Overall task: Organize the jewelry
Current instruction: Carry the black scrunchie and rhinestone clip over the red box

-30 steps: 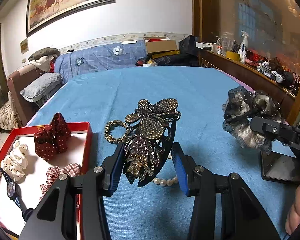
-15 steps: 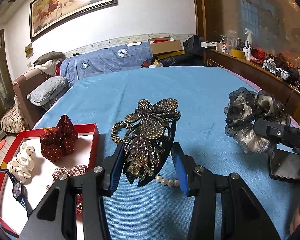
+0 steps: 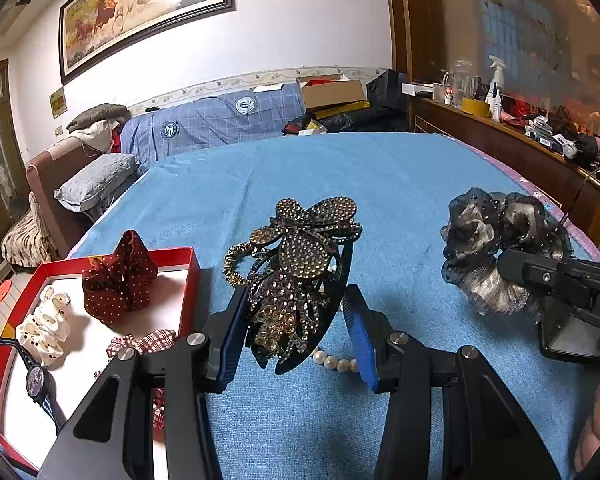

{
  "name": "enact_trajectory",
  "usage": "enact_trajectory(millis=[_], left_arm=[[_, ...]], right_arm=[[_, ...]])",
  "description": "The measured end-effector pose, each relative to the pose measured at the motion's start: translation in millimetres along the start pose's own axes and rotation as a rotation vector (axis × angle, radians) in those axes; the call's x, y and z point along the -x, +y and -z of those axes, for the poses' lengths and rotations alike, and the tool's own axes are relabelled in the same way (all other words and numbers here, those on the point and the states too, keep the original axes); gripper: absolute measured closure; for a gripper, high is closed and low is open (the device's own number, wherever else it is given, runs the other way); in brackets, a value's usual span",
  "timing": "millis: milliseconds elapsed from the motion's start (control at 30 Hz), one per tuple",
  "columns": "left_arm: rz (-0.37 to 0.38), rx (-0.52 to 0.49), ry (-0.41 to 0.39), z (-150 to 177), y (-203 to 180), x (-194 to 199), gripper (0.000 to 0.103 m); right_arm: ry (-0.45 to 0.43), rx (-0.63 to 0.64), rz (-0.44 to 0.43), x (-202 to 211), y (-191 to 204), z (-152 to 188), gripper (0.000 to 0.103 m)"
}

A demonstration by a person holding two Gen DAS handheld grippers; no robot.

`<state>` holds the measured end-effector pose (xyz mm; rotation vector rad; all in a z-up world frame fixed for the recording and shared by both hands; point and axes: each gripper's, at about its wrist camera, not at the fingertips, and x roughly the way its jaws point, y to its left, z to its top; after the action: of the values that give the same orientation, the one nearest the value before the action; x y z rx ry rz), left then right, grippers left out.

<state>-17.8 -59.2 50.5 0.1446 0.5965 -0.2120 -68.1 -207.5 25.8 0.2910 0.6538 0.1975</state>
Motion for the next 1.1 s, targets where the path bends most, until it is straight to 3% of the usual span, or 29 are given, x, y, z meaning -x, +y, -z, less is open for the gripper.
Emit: enact_trajectory(millis=[467,667,800,933,1100], left_arm=[[-0.012,0.013,-0.032,-1.6,3.4,8.3,0.057],[-0.006,0.07,-0.04,3.2,18.7,32.9,0.057],[0.013,0.116,-0.039,6.0,44.5,60.5,0.057],[-0.062,0.141,-0.067,15.5,81.2,87.3,0.057],[-0.163,0.232,-0.038,39.4,142.5,96.8,0.057]], right_arm=[[0.002,0.016,0.011,-6.3,2.5,2.8,0.085],[-0.009,0.019,0.028,-6.9,3.7,6.7,0.085],[-0.012,0.032,0.047,-6.4,9.9,9.8,0.085],[-0.023,0.058,0.065,-4.8,18.0,10.8,0.085],[-0.027,0.043,-0.011,-2.8,44.5,10.5,0.085]])
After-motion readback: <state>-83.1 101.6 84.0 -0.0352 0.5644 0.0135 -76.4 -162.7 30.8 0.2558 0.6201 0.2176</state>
